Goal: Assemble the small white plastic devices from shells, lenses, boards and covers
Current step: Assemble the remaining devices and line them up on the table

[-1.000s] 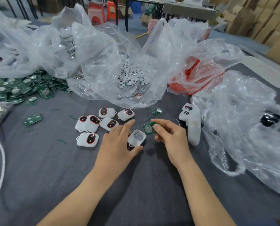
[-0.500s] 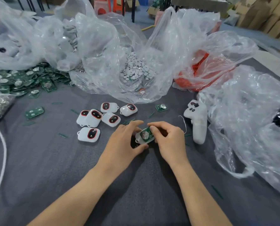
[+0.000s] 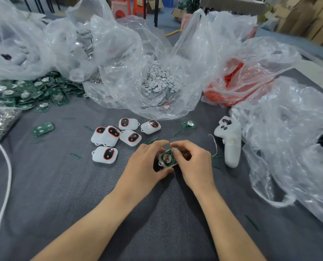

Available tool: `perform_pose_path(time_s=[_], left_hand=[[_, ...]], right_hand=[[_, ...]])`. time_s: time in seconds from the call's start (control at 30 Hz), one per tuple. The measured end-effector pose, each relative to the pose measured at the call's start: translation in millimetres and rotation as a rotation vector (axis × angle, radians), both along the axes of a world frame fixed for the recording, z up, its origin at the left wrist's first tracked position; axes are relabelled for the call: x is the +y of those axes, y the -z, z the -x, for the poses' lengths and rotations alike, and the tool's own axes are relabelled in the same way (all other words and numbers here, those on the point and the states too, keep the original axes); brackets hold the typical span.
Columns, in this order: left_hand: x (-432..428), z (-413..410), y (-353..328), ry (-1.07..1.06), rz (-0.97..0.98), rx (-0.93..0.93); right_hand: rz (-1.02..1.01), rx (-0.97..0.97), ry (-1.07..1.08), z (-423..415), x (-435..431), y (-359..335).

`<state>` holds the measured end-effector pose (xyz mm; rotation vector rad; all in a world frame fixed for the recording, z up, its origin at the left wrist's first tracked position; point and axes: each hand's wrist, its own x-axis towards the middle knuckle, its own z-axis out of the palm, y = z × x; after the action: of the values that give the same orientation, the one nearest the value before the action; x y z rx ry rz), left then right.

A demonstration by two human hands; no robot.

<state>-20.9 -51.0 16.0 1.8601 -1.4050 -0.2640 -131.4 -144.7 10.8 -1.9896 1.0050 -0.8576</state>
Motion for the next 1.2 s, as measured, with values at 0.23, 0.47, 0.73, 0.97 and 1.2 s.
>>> perform_pose_path(time_s=[0.23, 0.47, 0.73, 0.97, 1.2], left_hand=[[-3.5, -0.3, 4.5, -0.005, 0.045, -0.062], [-4.3, 1.3, 6.0, -0.015, 0.069, -0.074], [-5.3, 4.0, 7.3, -0.03, 0.062, -0.082], [-1.9, 5.8, 6.1, -0.024, 0.087, -0.097], [-2.9, 10.0, -0.3, -0.024, 0.3, -0.203]], right_hand=[[0.126, 0.031, -0.03, -0.7, 1.8, 3.3], [0.191, 0.038, -0.038, -0.7, 0.1, 3.0], [0.112, 0.071, -0.011, -1.7, -3.0, 4.2], [-0.02, 0.001, -0.019, -0.3, -0.5, -0.1], [-0.421, -0.424, -0.113, 7.2, 3.0, -10.0]])
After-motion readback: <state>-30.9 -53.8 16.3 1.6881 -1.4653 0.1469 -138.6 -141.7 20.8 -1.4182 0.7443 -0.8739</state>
